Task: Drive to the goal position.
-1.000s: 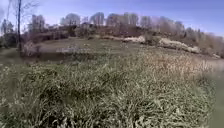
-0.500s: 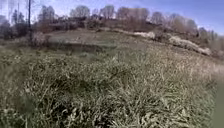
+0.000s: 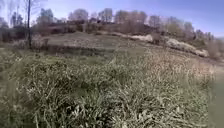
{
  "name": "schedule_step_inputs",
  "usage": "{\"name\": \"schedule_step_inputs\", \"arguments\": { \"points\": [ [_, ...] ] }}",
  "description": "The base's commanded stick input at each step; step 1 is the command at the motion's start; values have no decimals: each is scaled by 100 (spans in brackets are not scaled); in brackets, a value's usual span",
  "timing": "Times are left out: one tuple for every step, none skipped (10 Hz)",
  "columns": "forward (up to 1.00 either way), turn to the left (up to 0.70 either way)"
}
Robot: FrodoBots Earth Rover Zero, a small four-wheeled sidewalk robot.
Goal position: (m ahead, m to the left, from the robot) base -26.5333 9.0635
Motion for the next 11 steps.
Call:
{"name": "schedule_step_inputs", "arguments": {
  "points": [
    [-45, 0],
    [-45, 0],
    [-45, 0],
    [-45, 0],
    [-45, 0],
    [-45, 0],
    [-45, 0],
    [-45, 0],
    [-45, 0],
    [-45, 0],
    [-45, 0]
  ]
}}
